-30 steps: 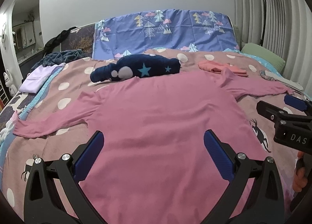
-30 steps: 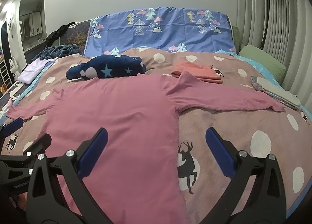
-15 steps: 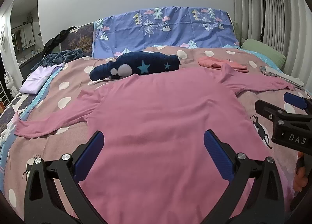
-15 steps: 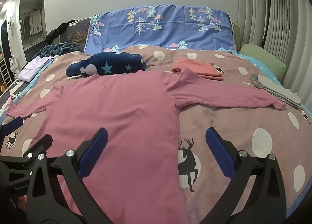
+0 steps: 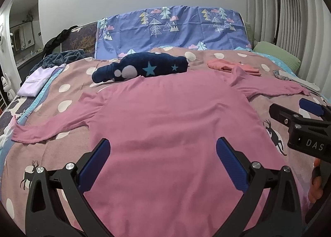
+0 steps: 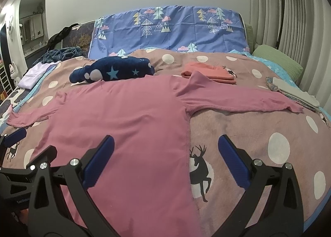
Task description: Fold small clothes
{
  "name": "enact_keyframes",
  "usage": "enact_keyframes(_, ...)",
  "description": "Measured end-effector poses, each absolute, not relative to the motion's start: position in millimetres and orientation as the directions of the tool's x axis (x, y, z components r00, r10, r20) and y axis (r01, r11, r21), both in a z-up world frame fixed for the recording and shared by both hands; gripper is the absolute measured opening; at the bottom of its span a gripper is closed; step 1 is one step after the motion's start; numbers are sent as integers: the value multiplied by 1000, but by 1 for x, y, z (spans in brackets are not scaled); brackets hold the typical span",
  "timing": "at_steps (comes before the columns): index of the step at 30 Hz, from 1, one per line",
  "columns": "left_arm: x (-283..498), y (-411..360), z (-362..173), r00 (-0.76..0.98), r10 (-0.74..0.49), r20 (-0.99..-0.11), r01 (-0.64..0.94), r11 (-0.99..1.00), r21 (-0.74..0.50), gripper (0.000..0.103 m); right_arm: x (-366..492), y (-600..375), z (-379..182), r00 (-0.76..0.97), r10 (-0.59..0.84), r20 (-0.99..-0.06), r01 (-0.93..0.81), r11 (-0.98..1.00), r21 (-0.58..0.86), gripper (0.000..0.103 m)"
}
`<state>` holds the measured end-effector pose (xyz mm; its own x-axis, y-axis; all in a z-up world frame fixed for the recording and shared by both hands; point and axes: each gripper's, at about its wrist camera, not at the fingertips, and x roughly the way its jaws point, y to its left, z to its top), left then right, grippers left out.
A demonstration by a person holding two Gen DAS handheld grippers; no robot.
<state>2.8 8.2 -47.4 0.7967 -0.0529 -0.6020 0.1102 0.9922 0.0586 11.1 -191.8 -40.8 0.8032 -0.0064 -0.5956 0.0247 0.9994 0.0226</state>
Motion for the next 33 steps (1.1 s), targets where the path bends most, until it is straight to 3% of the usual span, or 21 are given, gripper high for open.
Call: enact_keyframes(33,-2,4,-50,788,-90,-609,141,989,36,102,10,-192,-39,809,-7,-588,24,1000,20,101)
